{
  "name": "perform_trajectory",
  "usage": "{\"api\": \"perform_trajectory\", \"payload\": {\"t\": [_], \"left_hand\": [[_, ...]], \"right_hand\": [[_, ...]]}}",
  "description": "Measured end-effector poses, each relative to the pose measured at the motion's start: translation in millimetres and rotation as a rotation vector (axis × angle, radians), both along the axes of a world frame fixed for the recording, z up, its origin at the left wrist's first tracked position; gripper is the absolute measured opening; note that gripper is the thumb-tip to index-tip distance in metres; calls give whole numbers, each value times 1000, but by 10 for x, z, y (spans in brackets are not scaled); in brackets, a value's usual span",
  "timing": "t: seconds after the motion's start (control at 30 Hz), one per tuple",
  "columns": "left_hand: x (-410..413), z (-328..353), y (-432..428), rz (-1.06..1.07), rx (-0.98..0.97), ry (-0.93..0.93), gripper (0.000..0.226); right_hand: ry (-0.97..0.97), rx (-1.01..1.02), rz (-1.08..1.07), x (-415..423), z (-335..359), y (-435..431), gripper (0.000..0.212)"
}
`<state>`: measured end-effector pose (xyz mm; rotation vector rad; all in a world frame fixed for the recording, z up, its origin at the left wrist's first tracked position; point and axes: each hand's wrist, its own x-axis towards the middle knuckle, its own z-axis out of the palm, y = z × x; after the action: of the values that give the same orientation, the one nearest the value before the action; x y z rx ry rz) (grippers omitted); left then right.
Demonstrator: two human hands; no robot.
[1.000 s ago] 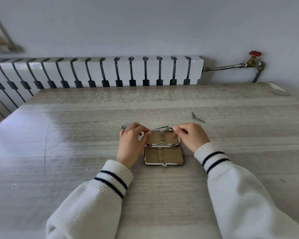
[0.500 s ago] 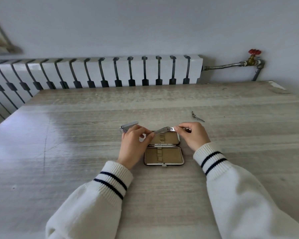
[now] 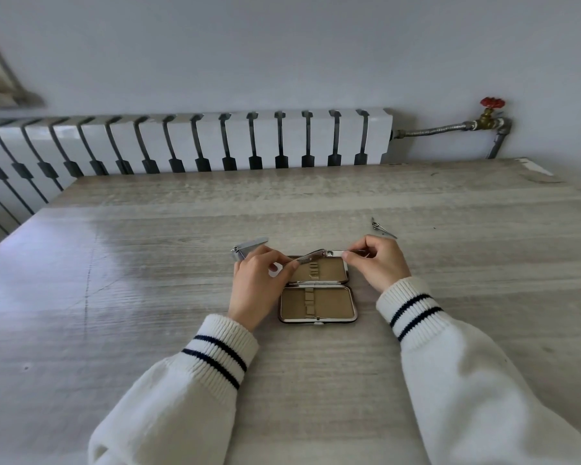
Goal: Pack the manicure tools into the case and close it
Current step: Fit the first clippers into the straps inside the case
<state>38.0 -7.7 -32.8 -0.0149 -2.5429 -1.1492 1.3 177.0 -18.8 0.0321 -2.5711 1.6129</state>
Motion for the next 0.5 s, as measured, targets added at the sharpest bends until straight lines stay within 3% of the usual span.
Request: {"api": "perform_trajectory", "payload": {"t": [0.17, 0.5], "left_hand": [[9, -19, 44, -16, 9, 8, 11], [27, 0, 65, -74, 31, -40, 12]], "right_hand": [[165, 162, -54, 41, -49, -99, 10], [291, 101, 3, 87, -70, -181, 6]]}}
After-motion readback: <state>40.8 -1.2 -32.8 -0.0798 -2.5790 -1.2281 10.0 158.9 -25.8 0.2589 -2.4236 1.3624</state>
